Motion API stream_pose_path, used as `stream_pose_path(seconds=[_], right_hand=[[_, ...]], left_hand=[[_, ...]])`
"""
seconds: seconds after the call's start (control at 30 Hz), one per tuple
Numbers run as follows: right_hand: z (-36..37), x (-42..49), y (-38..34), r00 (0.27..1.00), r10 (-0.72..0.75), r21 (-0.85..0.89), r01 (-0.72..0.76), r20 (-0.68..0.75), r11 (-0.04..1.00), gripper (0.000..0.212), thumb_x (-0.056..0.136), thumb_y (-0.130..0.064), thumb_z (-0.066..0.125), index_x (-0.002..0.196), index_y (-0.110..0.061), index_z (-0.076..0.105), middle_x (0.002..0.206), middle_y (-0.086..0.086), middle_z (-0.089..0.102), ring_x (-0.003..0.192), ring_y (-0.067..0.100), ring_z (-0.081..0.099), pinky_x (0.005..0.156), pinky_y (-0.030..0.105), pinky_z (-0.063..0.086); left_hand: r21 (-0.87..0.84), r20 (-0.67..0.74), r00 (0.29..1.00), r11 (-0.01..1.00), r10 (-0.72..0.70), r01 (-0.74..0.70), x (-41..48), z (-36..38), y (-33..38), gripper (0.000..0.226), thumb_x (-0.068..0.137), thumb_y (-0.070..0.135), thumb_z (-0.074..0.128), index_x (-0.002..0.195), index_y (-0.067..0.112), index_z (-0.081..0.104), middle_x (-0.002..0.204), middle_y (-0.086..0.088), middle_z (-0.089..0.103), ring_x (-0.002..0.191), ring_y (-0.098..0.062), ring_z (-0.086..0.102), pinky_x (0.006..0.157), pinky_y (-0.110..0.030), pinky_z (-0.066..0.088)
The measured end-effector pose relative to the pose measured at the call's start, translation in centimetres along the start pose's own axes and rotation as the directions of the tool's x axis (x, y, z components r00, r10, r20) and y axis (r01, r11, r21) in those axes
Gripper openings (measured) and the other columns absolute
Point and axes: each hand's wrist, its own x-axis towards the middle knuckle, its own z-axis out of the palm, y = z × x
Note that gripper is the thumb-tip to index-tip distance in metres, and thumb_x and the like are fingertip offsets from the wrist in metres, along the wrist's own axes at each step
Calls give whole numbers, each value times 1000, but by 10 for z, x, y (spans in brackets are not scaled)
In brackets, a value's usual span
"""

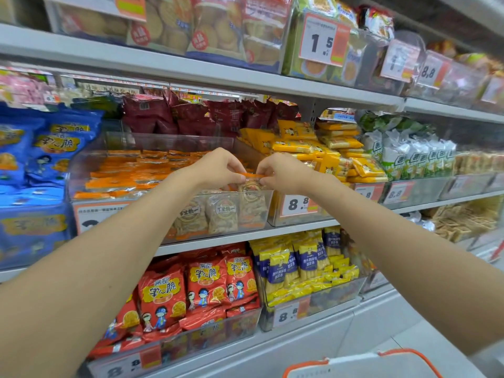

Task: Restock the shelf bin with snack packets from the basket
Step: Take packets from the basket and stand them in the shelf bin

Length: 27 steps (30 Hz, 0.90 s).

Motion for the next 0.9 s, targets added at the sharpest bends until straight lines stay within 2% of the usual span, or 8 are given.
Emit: stream_pose_path(seconds=[0.07,0.17,0.23,0.33,0.57,0.77,0.87,0.9], right_hand=[[1,0,0,1000,-9,11,9,23,1000,14,92,-21,61,104,-16,66,94,1,65,83,20,63,72,37,54],[-2,1,1,996,-4,118,-7,90,993,11,94,-20,61,97,-11,66,74,0,60,55,10,56,52,26,45],[-7,2,3,999,13,192,-21,43,981,12,94,-17,61,88,-10,69,64,-1,57,49,8,49,49,23,39],[-7,-1,7,992,39,218,-64,118,974,16,95,-19,61,85,-12,71,58,0,48,46,11,42,44,21,36],[-14,12,2,930,104,174,-174,352,969,19,95,-7,51,83,-7,65,55,4,36,46,19,31,45,23,28],[-9,14,4,898,115,110,-177,425,978,17,96,-10,45,87,-10,59,49,5,35,43,18,29,53,29,29],[-8,18,4,875,154,93,-220,459,971,33,93,-7,40,118,4,57,42,3,33,38,17,26,51,28,25],[-8,19,4,878,147,103,-216,455,971,34,92,-6,40,120,5,57,41,3,34,36,17,26,51,28,25]], left_hand=[[-48,32,999,999,1,0,-1,-1,1,9,88,16,69,94,11,74,79,-6,74,76,-13,71,73,-29,60],[-112,-3,1000,993,25,-25,1,-1,3,7,87,10,70,92,8,73,80,-8,74,74,-15,71,69,-27,60],[-134,-72,997,990,27,-37,4,-1,5,6,87,8,69,92,7,73,80,-9,73,71,-15,71,66,-26,58],[-105,7,1000,994,23,-23,6,0,7,6,88,10,69,93,8,73,79,-7,73,71,-13,70,67,-26,60],[113,180,983,993,-49,28,13,-1,12,7,90,16,68,94,11,68,86,-6,73,74,-12,70,64,-20,58],[175,223,971,983,-86,46,11,3,1,6,91,28,66,92,22,67,90,-2,70,79,-16,61,85,-37,54],[194,246,964,979,-105,57,11,3,2,8,93,29,64,95,22,67,85,8,63,88,-16,62,90,-36,53],[198,246,963,979,-106,57,10,3,3,9,93,29,63,96,22,68,86,8,63,86,-14,61,88,-34,53]])
